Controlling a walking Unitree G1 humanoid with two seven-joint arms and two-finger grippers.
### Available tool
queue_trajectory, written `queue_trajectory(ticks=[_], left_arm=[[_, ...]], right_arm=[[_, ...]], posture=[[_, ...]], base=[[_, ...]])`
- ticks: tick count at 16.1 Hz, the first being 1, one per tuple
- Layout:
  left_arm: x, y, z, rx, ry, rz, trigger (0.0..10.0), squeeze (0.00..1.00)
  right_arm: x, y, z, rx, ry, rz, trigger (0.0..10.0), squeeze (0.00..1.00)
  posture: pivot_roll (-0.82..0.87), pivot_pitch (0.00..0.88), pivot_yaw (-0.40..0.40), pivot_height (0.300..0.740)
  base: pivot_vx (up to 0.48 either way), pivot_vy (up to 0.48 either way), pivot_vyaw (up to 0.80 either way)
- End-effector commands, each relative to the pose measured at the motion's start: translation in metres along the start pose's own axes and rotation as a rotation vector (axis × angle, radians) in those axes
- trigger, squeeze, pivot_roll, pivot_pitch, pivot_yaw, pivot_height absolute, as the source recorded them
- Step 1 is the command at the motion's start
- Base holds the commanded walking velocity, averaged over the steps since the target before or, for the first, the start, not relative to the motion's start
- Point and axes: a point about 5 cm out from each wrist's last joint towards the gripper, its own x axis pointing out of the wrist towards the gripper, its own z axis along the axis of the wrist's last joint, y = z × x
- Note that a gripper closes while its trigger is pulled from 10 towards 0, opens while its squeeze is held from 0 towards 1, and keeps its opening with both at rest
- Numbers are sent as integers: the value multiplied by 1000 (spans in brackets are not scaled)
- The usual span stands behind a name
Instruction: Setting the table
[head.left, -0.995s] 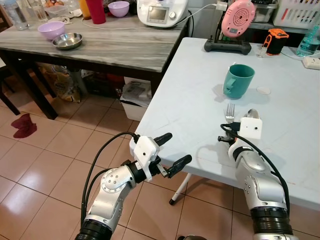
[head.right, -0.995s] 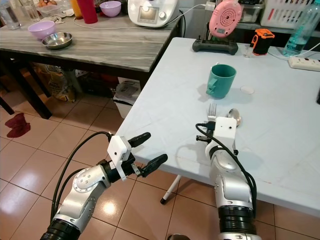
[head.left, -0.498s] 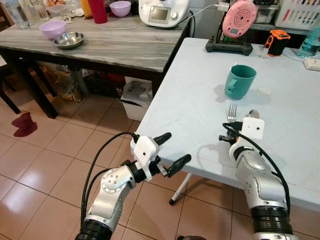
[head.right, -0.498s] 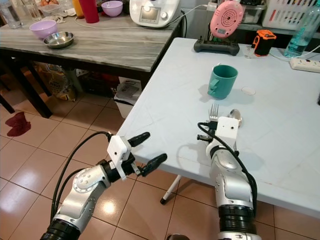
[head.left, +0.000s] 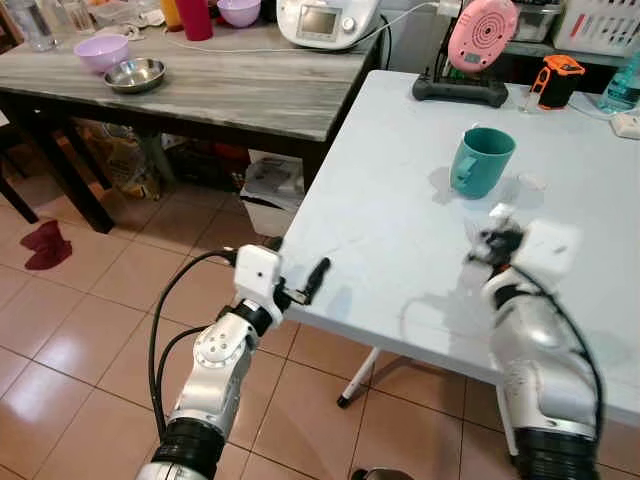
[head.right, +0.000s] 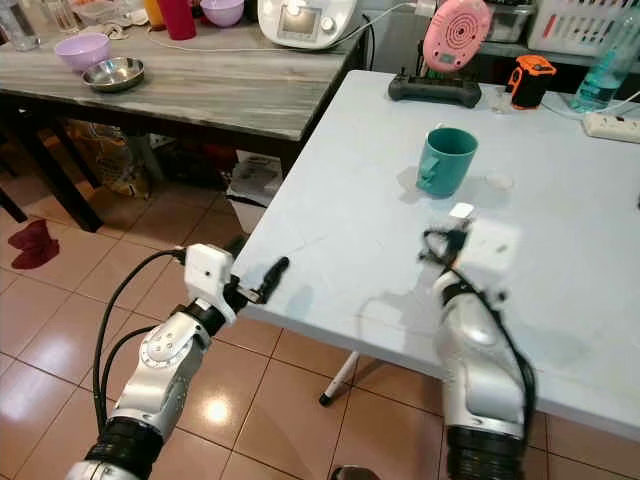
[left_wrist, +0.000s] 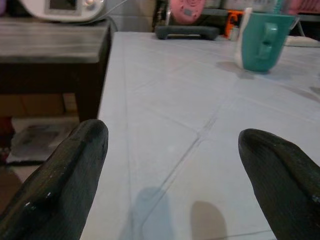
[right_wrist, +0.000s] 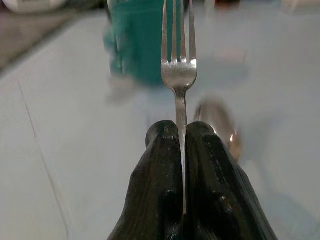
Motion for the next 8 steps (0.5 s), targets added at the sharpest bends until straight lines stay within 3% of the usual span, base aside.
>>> queue_trajectory(ticks=[1,4,8], left_arm=[[0,2,-3,-20,9,19,10000,0],[3,-1,-2,-37,-1,17,10000,0],[3,-4,-4,-50,-4,8,10000,0]], right_arm=[[-4,2,7,-12,-52,19,10000,0],[-6,5,7,-43,-55,30,10000,0],[-5,8,8,-61,-67,44,10000,0]], posture=[[-341,101,19,740],[-340,98,14,740],[-337,93,12,740]], base=[[0,0,0],[0,0,0],[0,328,-714]])
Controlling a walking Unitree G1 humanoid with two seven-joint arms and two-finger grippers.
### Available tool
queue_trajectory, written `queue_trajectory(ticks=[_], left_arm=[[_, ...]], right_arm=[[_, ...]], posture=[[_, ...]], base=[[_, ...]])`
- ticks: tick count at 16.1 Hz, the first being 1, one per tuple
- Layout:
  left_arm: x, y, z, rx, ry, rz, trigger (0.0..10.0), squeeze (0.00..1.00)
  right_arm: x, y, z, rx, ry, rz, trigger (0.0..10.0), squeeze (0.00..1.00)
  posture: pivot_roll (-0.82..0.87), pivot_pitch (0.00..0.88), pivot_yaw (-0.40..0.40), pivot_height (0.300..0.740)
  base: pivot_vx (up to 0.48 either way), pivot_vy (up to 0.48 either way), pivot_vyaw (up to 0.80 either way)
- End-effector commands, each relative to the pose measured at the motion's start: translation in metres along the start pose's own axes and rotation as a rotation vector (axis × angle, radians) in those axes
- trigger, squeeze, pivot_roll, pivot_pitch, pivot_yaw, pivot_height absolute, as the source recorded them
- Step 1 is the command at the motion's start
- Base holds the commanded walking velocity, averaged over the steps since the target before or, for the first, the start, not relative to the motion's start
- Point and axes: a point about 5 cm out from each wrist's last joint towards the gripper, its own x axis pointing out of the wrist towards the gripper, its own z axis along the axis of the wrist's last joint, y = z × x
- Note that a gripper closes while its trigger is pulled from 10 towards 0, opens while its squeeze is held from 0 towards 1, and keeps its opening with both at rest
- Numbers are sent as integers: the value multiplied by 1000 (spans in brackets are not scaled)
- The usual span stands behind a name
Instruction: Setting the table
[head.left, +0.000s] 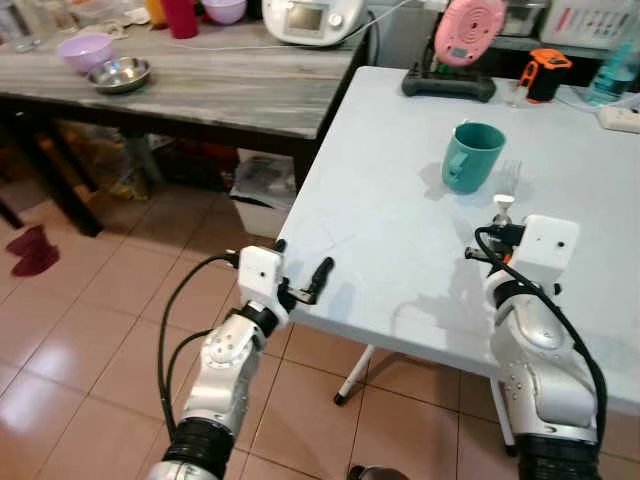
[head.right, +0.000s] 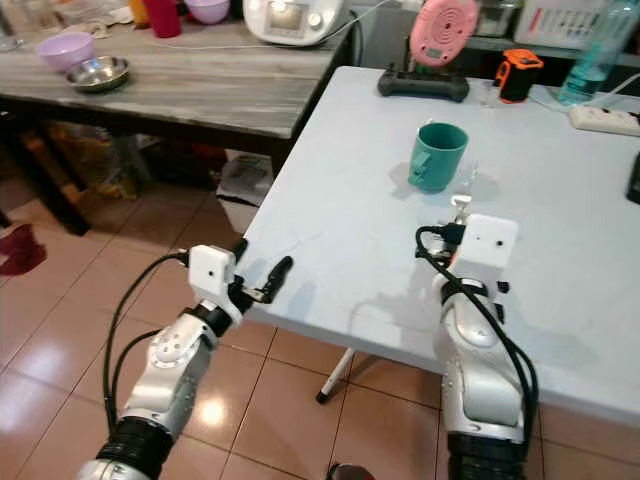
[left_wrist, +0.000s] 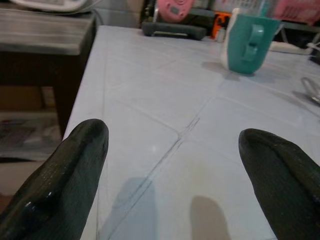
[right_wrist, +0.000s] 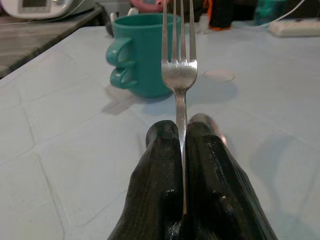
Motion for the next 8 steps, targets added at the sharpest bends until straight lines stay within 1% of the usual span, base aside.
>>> queue_trajectory(ticks=[1,4,6,8], left_arm=[[-1,4,-1,6,2,8,10000,0],[-2,5,-2,6,2,9,10000,0],[-2,4,-1,5,-1,7,10000,0],[-2,4,-2,6,1,3,10000,0]], right_arm=[[-1,3,6,2,-33,16,10000,0],[-1,5,5,-5,-34,18,10000,0],[-1,5,6,-8,-40,21,10000,0],[-2,5,5,-6,-42,21,10000,0]], posture=[[-337,93,12,740],[-333,83,14,740],[-332,83,15,740],[-330,83,16,740]], base=[[0,375,-731],[0,382,-729],[0,450,-706],[0,444,-453]])
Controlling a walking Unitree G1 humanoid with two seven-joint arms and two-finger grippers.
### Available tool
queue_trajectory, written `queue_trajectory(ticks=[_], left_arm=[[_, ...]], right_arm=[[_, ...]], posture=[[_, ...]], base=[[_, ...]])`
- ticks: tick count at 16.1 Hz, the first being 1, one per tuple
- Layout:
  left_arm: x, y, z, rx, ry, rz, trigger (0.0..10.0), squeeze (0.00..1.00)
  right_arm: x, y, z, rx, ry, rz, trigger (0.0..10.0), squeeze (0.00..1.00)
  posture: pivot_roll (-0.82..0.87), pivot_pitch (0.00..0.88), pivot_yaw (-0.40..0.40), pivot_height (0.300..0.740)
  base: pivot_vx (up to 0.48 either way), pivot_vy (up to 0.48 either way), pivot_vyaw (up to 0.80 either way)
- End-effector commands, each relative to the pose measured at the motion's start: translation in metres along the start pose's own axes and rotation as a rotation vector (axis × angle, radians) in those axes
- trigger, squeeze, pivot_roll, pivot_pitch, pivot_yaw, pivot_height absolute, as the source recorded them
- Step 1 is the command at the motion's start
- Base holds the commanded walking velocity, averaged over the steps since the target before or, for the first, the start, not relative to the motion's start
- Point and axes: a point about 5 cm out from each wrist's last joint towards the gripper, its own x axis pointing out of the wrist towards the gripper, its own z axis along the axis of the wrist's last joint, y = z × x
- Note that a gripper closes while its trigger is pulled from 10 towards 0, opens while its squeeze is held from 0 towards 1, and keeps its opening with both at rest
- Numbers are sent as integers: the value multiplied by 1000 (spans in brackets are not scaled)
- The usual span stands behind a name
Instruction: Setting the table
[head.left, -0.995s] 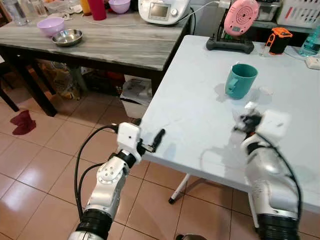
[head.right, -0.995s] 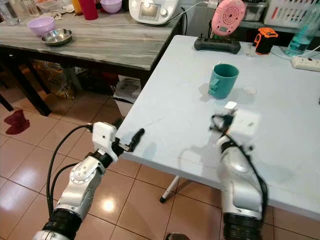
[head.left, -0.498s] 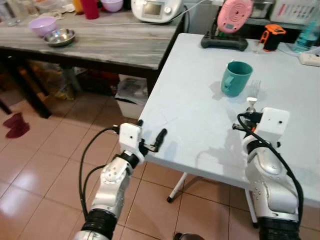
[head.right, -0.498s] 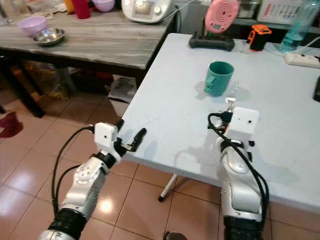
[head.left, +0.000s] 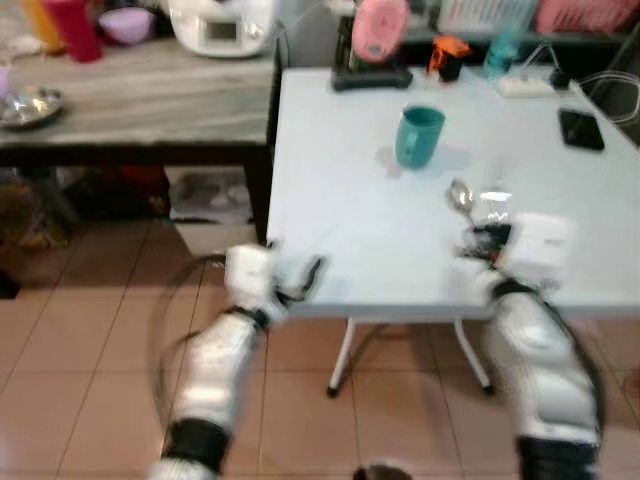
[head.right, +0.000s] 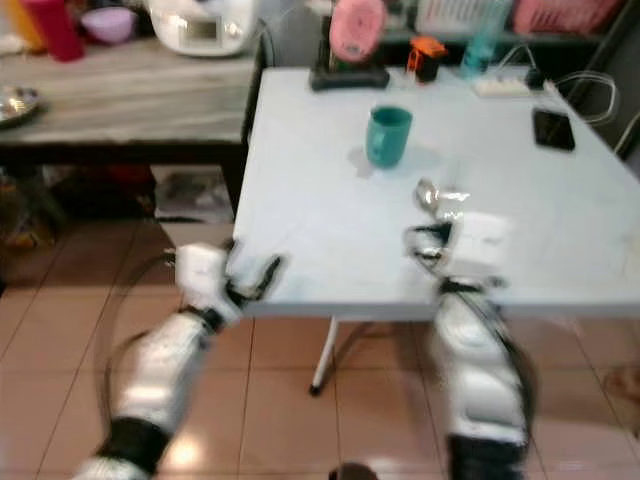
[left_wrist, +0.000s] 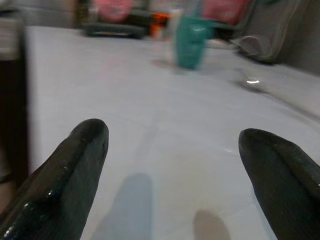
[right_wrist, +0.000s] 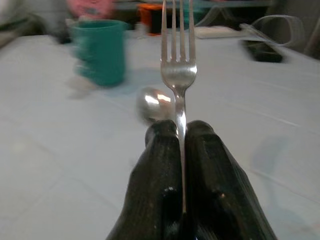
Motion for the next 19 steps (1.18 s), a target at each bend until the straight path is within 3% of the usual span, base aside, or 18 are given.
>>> queue_trajectory(ticks=[1,10,13,19], left_arm=[[-5,9,-1,19,14,15,10000,0],[-1,2,-3,18,11,22,10000,0],[-1,4,-2,16,8,51,10000,0],[2,7,0,8,0,75,10000,0]], right_arm=[[-1,7,5,13,-27,19,10000,0],[-3,13,4,-9,-51,47,10000,0],[-2,13,4,-12,-56,50,10000,0],[-1,10,4,-11,-62,40,10000,0]], posture=[[-329,83,18,740],[-318,63,30,740],[-316,60,30,740],[-323,57,39,740]], base=[[0,450,0],[0,448,0],[0,454,479],[0,470,0]])
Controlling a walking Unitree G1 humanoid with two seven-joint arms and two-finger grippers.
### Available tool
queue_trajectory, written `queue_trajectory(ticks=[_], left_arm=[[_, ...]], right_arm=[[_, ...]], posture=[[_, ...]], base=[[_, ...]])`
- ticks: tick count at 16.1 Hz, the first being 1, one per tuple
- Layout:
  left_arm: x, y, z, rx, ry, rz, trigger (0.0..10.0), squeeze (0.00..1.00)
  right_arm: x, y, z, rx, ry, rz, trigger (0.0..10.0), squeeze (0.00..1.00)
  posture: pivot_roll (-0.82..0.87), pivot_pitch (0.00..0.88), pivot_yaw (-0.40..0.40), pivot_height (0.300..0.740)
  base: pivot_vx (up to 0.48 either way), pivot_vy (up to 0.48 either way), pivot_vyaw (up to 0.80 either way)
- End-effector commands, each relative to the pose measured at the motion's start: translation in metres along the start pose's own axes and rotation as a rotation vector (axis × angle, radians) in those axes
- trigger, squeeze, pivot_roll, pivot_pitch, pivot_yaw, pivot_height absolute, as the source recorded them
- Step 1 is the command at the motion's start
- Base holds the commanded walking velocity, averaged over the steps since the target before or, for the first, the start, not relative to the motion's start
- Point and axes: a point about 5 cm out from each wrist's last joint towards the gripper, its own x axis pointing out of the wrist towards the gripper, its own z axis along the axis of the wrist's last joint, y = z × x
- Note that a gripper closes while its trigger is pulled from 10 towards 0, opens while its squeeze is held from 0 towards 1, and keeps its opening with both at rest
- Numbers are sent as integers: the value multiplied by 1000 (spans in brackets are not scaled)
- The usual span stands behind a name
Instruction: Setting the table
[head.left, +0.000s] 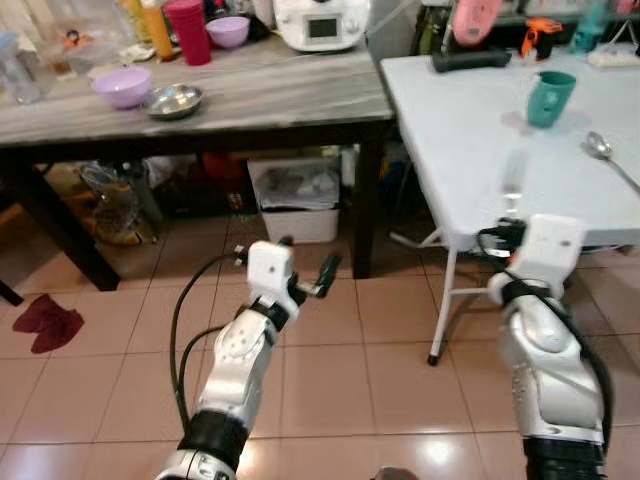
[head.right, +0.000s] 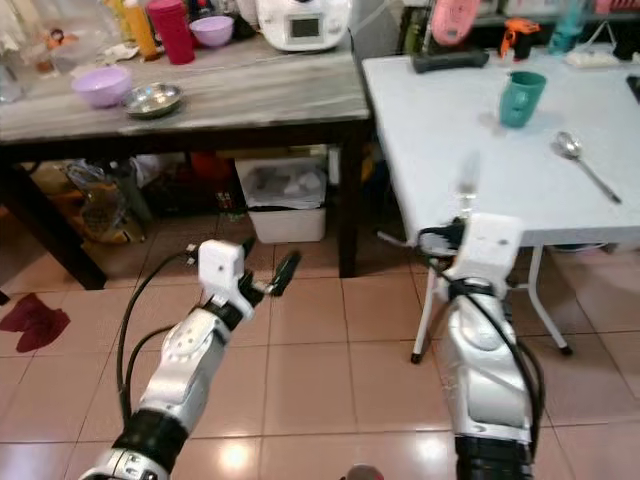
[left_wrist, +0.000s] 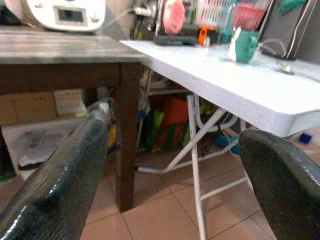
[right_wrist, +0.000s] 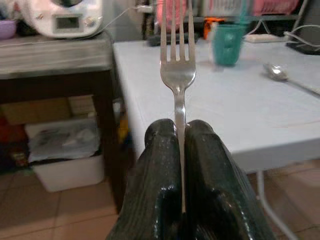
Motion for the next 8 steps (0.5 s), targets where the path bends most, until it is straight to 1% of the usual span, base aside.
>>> queue_trajectory(ticks=[1,8], left_arm=[[-5,9,-1,8,8,35,10000,0],[-4,9,-2,2,8,50,10000,0]], right_arm=[[-1,12,5,7,-21,34,10000,0],[-1,12,4,10,-25,39,10000,0]], posture=[[-324,59,40,740],[-323,65,40,740]], base=[[0,476,0],[0,478,0]])
